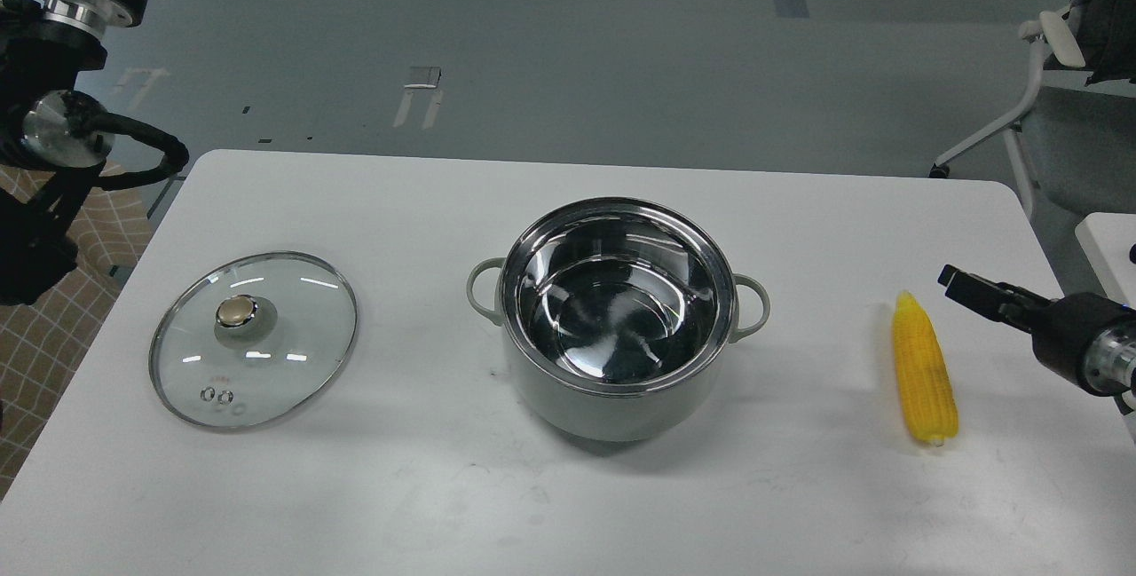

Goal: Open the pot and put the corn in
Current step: 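Reach the right gripper to the yellow corn cob and grasp it, then carry the corn over the pot and lower it inside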

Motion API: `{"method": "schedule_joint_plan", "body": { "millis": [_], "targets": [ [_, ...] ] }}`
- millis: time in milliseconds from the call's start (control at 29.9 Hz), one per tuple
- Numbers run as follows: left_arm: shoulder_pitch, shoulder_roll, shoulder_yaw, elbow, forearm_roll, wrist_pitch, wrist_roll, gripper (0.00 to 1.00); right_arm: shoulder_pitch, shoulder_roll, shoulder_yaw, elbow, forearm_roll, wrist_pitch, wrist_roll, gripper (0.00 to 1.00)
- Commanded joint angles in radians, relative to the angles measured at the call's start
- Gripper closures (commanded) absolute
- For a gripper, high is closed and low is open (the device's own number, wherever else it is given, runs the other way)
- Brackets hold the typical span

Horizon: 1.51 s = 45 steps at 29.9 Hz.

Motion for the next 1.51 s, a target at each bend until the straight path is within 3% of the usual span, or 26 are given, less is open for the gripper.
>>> {"method": "schedule_joint_plan", "body": {
  "millis": [0,134,335,401,468,502,569,770,1171,1372,1472],
  "targets": [
    [0.003,-0.010,-0.002,0.000,0.000,0.001,0.002,0.07,0.000,0.042,-0.060,-0.016,-0.079,0.000,-0.002,0.11],
    [0.003,-0.010,-0.002,0.000,-0.002,0.001,0.002,0.07,0.000,0.074,-0.074,-0.031,-0.131,0.000,-0.008,0.15],
    [0.001,-0.008,-0.002,0.000,0.000,0.001,0.002,0.07,-0.007,0.107,-0.088,-0.077,-0.176,0.000,-0.026,0.34],
    [0.001,-0.008,-0.002,0.000,0.000,0.001,0.002,0.07,-0.007,0.108,-0.090,-0.080,-0.176,0.000,-0.038,0.44],
    [0.001,-0.008,-0.002,0.000,0.000,0.001,0.002,0.07,-0.008,0.113,-0.090,-0.080,-0.174,0.000,-0.043,0.61],
    [0.001,-0.008,-0.002,0.000,0.000,0.001,0.002,0.07,-0.008,0.113,-0.090,-0.080,-0.174,0.000,-0.043,0.62],
    [0.001,-0.008,-0.003,0.000,0.000,0.001,0.002,0.07,-0.010,0.113,-0.087,-0.077,-0.171,0.000,-0.043,0.77],
    [0.000,-0.013,-0.003,-0.003,0.000,0.005,0.006,0.07,0.001,0.111,-0.073,-0.056,-0.163,0.000,-0.043,1.00],
    [-0.003,-0.005,-0.002,-0.015,0.001,0.008,0.007,0.07,0.087,0.119,0.022,0.160,-0.091,0.000,-0.040,1.00],
    [-0.005,-0.008,-0.002,-0.017,0.001,0.011,0.015,0.07,0.234,0.320,-0.021,0.228,-0.090,0.000,-0.042,1.00],
    [-0.008,-0.008,0.000,-0.017,0.003,0.009,0.015,0.07,0.303,0.386,-0.132,0.228,-0.090,0.000,-0.042,1.00]
  ]
}}
